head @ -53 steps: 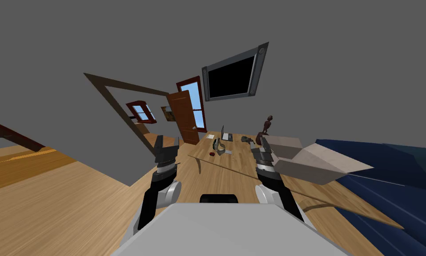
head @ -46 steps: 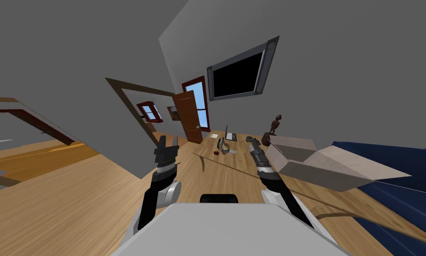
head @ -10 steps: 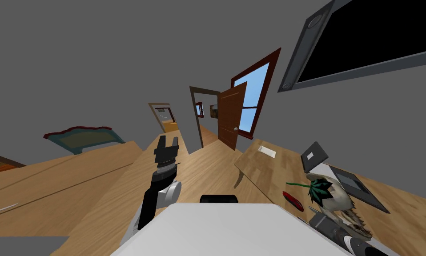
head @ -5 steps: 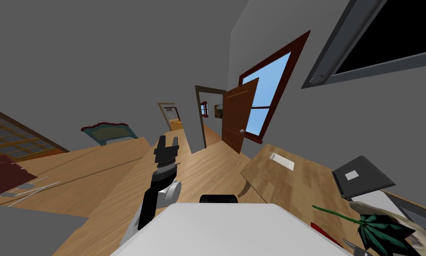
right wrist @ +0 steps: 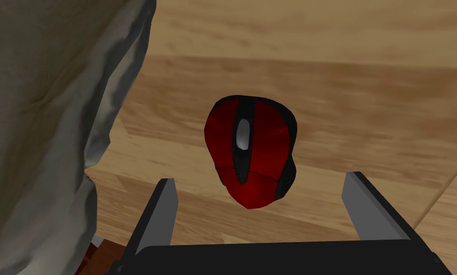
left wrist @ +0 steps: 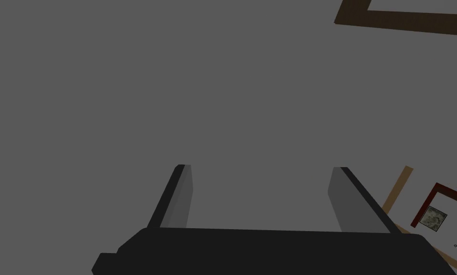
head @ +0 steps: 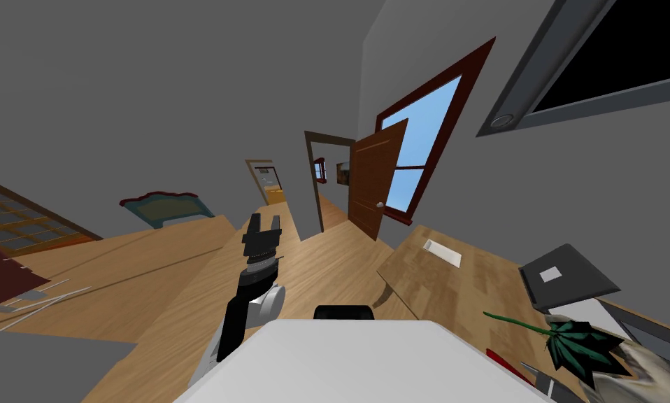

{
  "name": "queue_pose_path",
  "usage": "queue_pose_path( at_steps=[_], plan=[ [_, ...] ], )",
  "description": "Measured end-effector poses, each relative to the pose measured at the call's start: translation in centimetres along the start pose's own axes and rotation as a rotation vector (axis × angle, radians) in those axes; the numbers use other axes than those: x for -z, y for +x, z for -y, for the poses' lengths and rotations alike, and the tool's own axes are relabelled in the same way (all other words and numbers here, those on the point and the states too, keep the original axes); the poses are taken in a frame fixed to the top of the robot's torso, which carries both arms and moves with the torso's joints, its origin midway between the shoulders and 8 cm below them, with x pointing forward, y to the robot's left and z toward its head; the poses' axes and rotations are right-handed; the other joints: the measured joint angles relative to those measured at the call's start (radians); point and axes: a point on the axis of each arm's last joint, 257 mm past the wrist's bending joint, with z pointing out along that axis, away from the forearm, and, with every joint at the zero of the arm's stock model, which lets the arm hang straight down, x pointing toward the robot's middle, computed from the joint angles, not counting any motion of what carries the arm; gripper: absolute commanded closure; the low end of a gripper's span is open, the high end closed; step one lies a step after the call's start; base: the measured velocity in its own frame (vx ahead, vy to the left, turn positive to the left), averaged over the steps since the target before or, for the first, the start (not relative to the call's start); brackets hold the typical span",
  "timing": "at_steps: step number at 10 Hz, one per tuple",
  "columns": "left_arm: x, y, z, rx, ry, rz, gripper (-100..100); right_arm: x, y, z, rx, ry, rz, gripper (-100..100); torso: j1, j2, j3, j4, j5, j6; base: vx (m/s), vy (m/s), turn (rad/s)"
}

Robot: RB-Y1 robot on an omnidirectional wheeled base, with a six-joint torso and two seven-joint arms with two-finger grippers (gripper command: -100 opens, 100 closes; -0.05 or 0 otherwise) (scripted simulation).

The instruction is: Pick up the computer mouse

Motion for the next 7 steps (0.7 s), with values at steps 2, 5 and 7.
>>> queue_pose_path(
  at_steps=[2,5,7],
  plan=[
    [0.0,0.0,0.0,0.0,0.0,0.0,0,-0.7,-1.1,0.0,0.003,-0.004,0.004,-100,0.0,0.0,0.0,0.0,0.0,0.0,-0.027,-0.025,-0.023],
    [0.0,0.0,0.0,0.0,0.0,0.0,0,-1.6,-3.1,-0.2,0.009,-0.002,0.01,-100,0.0,0.0,0.0,0.0,0.0,0.0,-0.033,-0.025,-0.026],
    [0.0,0.0,0.0,0.0,0.0,0.0,0,-2.3,-4.5,0.2,0.015,0.0,0.015,-100,0.0,0.0,0.0,0.0,0.0,0.0,-0.039,-0.023,-0.028]
  ],
)
